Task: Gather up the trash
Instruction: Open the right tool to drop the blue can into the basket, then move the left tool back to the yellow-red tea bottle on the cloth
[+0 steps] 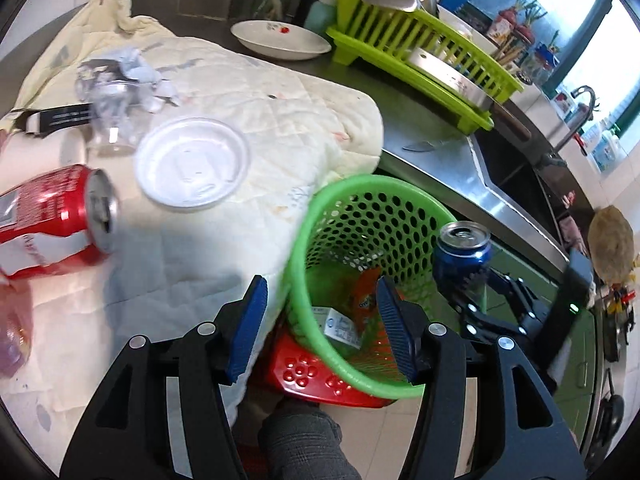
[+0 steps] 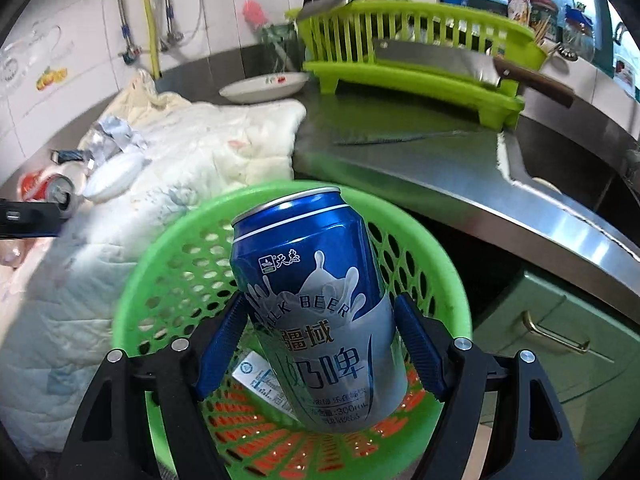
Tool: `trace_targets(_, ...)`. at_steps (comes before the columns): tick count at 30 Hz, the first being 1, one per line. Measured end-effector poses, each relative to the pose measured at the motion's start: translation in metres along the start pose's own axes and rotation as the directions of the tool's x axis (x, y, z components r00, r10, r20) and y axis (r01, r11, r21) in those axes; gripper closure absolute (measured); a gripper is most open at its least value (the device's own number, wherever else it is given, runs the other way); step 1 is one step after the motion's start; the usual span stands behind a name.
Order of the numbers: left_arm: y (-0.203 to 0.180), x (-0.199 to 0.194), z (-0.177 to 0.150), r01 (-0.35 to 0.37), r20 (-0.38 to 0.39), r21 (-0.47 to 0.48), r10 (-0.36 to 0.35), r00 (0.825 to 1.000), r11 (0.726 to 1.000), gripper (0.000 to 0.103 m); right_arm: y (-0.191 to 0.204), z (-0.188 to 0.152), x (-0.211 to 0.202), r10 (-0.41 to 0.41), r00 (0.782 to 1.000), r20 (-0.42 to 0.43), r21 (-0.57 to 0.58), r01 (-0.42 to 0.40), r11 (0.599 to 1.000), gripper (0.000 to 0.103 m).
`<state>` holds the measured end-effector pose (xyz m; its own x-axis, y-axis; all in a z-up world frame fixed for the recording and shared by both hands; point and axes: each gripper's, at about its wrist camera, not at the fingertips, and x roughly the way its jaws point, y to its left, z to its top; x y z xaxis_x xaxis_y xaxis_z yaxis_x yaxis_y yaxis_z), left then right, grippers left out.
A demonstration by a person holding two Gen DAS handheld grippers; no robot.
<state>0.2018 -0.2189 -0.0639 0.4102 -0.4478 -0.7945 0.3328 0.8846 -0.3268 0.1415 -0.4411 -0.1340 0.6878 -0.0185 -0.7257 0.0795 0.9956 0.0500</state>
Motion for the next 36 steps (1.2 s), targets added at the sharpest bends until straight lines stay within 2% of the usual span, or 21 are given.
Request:
trace_targets(2, 0.007, -0.006, -0.002, -0.002, 0.007, -0.015, 0.002, 1.0, 1.0, 0.039, 0.0, 0.001, 0.015, -0.009, 0.999, -0.039, -0.002, 0.009, 1.0, 0.03)
trace_targets(5, 0.016, -0.015, -0.006, -0.011, 0.027, -0.026, 0.012, 1.0, 1.0, 0.039, -0.001, 0.0, 0.032, -0.048, 0.996, -0.071, -0.005, 0.047, 0.999, 0.029)
trace_targets(7, 0.023, -0.022, -0.009, -0.024, 0.038, -0.03, 0.025, 0.999, 0.999, 0.039, -0.003, 0.001, 0.035, -0.031, 0.996, -0.082, 0.007, 0.032, 0.999, 0.029)
trace_targets(9, 0.03, -0.028, -0.011, -0.028, 0.045, -0.041, 0.03, 0.999, 0.999, 0.039, -0.004, 0.003, 0.031, -0.06, 0.996, -0.066, 0.004, 0.06, 0.998, 0.027)
trace_targets(15, 0.053, -0.051, -0.019, -0.042, 0.077, -0.089, 0.049, 0.996, 0.995, 0.039, 0.001, 0.004, 0.014, -0.05, 0.998, -0.028, 0.008, 0.05, 0.999, 0.027)
trace_targets(24, 0.089, -0.096, -0.038, -0.076, 0.125, -0.172, 0.098, 0.987, 0.982, 0.036, 0.032, 0.012, -0.033, 0.007, 0.998, 0.058, 0.0, -0.007, 1.0, 0.026)
trace_targets(27, 0.107, -0.114, -0.045, -0.103, 0.141, -0.219, 0.136, 0.981, 0.97, 0.035, 0.047, 0.014, -0.046, 0.028, 0.996, 0.084, -0.012, -0.027, 1.0, 0.025)
trace_targets(31, 0.132, -0.136, -0.05, -0.137, 0.16, -0.288, 0.189, 0.969, 0.948, 0.029, 0.07, 0.019, -0.057, 0.072, 0.992, 0.107, -0.043, -0.067, 0.997, 0.024)
trace_targets(33, 0.146, -0.146, -0.053, -0.161, 0.167, -0.338, 0.227, 0.959, 0.927, 0.027, 0.081, 0.022, -0.061, 0.094, 0.989, 0.116, -0.06, -0.087, 0.994, 0.024)
trace_targets(36, 0.175, -0.158, -0.054, -0.186, 0.161, -0.431, 0.278, 0.947, 0.883, 0.024, 0.095, 0.026, -0.063, 0.124, 0.985, 0.123, -0.086, -0.114, 0.99, 0.024)
